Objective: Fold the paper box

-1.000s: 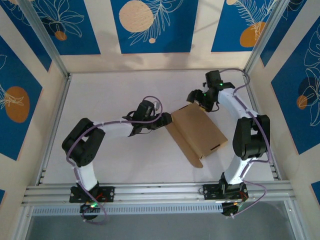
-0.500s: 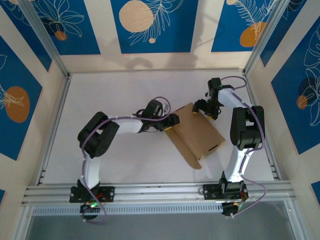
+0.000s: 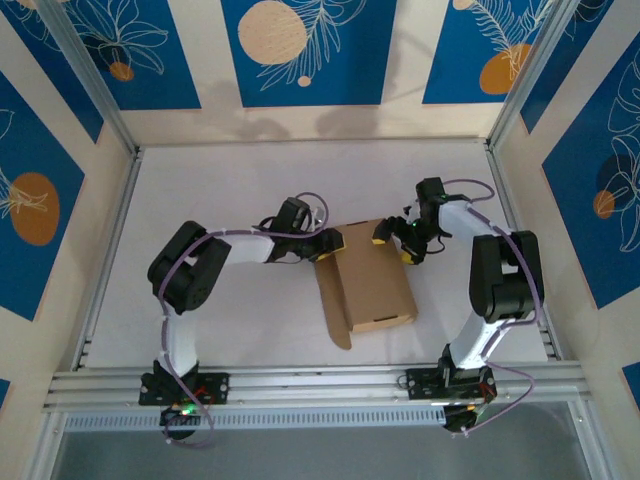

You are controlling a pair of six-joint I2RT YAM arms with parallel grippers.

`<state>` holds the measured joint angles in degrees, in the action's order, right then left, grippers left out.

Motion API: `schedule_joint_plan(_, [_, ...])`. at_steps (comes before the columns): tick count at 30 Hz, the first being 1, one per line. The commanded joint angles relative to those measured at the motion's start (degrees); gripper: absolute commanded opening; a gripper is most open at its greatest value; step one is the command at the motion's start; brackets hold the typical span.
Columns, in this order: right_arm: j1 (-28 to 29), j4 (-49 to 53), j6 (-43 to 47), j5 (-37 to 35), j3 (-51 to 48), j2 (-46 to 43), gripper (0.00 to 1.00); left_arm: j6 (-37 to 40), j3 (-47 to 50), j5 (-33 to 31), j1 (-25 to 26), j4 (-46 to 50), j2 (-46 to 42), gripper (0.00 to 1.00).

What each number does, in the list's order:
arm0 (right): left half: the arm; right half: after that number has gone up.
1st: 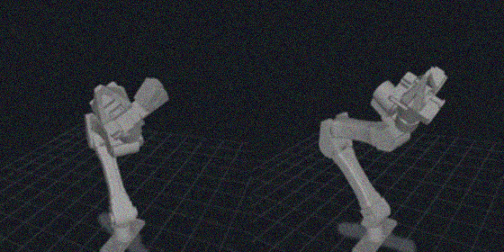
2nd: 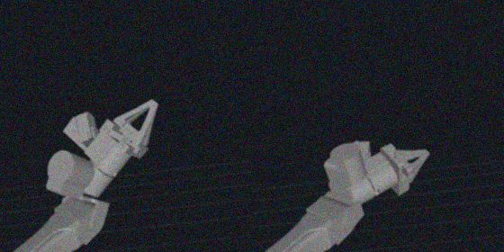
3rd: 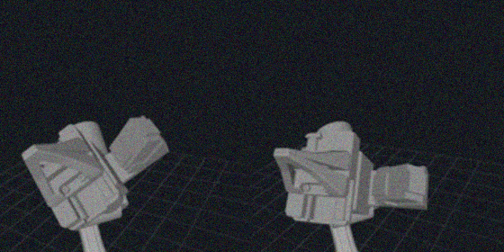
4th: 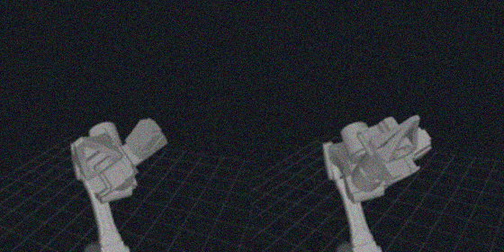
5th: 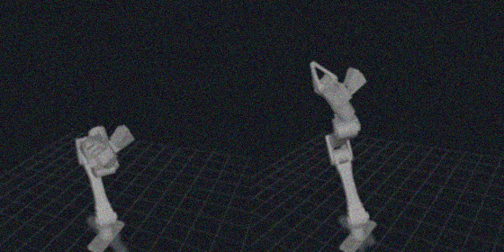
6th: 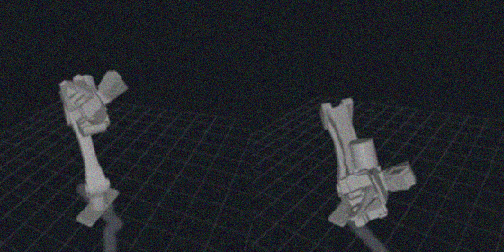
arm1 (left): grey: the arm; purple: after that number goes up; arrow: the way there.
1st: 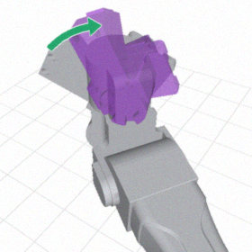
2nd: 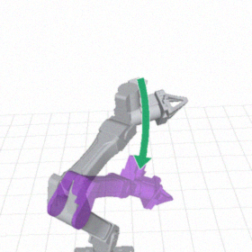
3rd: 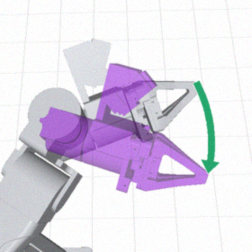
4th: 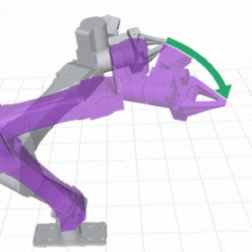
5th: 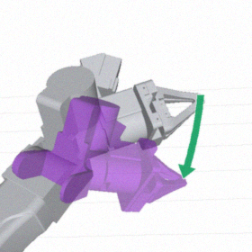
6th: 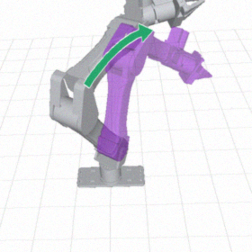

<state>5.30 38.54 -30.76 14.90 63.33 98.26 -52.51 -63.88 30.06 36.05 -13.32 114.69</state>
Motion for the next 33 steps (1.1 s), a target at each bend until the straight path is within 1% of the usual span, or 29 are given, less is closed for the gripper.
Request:
schedule_joint_plan(1, [-2.4, -1.8, -1.4, 2.7, -1.8, -3.2, 0.86, 0.4, 3.2, 3.2, -1.0, -0.5, 1.8, 0.44])
schedule_joint_plan(4, [-4.5, -4.1, -1.8, 4.2, -3.5, -3.2, 0.87, 0.4, 4.6, 4.1, -1.9, -1.5, 2.7, 0.38])
schedule_joint_plan(8, [-5.4, -7.6, -2.5, 6.8, -5.1, -2.3, 0.88, 0.0, 6.4, 4.7, -2.9, -3.0, 2.8, 0.3])
schedule_joint_plan(11, [-6.2, -10.1, -3.2, 10.9, -6.2, -0.9, 0.88, -0.4, 7.5, 6.2, -3.7, -4.7, 2.7, 0.29])
schedule_joint_plan(13, [-6.2, -11.4, -3.6, 13.9, -6.6, 0.1, 0.89, -1.7, 8.8, 7.9, -4.4, -7.6, 2.7, 0.29])
schedule_joint_plan(16, [-5.8, -13.4, -4.1, 18.2, -7.5, 1.2, 0.91, -6.0, 11.3, 11.1, -5.5, -15.8, 3.6, 0.29])
schedule_joint_plan(17, [-5.5, -13.3, -4.1, 18.4, -7.4, 1.5, 0.92, -7.8, 11.8, 12.1, -5.7, -18.9, 4.2, 0.29])
schedule_joint_plan(19, [-5.3, -13.3, -3.9, 18.8, -7.6, 2.2, 0.93, -12.8, 12.9, 14.1, -5.8, -26.9, 5.8, 0.28])
schedule_joint_plan(22, [-4.8, -14.3, -3.9, 21.1, -7.9, 3.1, 0.94, -19.8, 13.8, 16.3, -5.8, -38.6, 8.0, 0.26])
schedule_joint_plan(24, [-3.9, -14.3, -3.9, 22.9, -7.5, 3.9, 0.95, -22.0, 13.8, 17.1, -5.7, -42.1, 9.0, 0.25])
schedule_joint_plan(26, [-3.0, -15.6, -4.5, 25.4, -7.6, 3.9, 0.95, -21.9, 13.8, 17.2, -5.7, -42.0, 8.8, 0.25])
schedule_joint_plan(29, [-2.4, -19.4, -7.2, 30.2, -8.5, 3.0, 0.93, -19.9, 13.5, 17.2, -5.7, -39.2, 7.8, 0.26])
schedule_joint_plan(30, [-2.4, -20.0, -7.8, 30.7, -8.6, 2.4, 0.92, -19.3, 13.4, 17.1, -5.8, -37.9, 7.4, 0.26])
schedule_joint_plan(32, [-2.5, -19.1, -7.7, 28.9, -8.4, 0.9, 0.86, -17.5, 13.0, 16.7, -5.8, -34.8, 6.5, 0.28])
schedule_joint_plan(33, [-2.9, -18.3, -7.3, 27.3, -8.3, 0.1, 0.81, -16.6, 12.8, 16.4, -5.9, -32.9, 5.9, 0.28])
